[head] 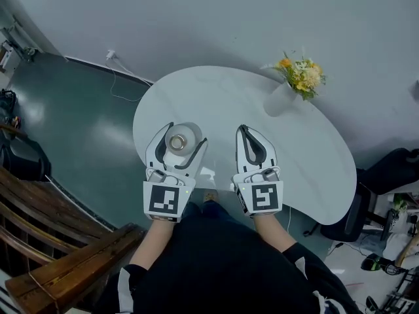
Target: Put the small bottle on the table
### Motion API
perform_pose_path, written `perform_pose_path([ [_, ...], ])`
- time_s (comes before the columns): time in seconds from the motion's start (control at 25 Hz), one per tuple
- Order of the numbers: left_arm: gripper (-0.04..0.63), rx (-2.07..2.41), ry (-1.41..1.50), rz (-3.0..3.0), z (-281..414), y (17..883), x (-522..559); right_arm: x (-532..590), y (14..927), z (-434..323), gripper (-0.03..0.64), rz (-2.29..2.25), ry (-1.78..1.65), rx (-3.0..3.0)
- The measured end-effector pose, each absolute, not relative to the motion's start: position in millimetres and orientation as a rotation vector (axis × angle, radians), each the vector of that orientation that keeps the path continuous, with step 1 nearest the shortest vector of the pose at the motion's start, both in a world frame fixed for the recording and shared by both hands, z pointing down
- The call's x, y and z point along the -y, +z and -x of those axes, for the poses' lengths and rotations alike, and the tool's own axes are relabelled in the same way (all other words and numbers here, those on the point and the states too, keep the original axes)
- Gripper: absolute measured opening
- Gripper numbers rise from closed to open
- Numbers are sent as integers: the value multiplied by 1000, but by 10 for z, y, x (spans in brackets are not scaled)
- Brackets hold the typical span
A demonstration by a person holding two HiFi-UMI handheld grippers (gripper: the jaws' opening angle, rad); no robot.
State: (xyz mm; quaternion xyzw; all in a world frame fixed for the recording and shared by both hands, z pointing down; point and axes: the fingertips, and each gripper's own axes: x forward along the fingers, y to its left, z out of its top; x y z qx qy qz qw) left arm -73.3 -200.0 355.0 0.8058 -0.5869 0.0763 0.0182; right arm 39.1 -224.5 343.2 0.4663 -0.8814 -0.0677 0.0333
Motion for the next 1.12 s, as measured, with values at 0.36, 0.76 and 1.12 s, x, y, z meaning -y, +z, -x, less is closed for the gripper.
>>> perform_pose_path([
  [0.36, 333, 1773, 279, -2574, 664, 3606, 2324, 2497, 3539, -392, 23, -1452, -185, 2696],
  [0.76, 333, 1679, 348, -2568, 463, 3855, 2772, 2841, 3722, -534, 23, -1446, -147, 2639],
  [1.12, 333, 1596, 404, -2593, 405, 4114, 3193, 3173, 3959, -489, 23, -1416, -116, 2586],
])
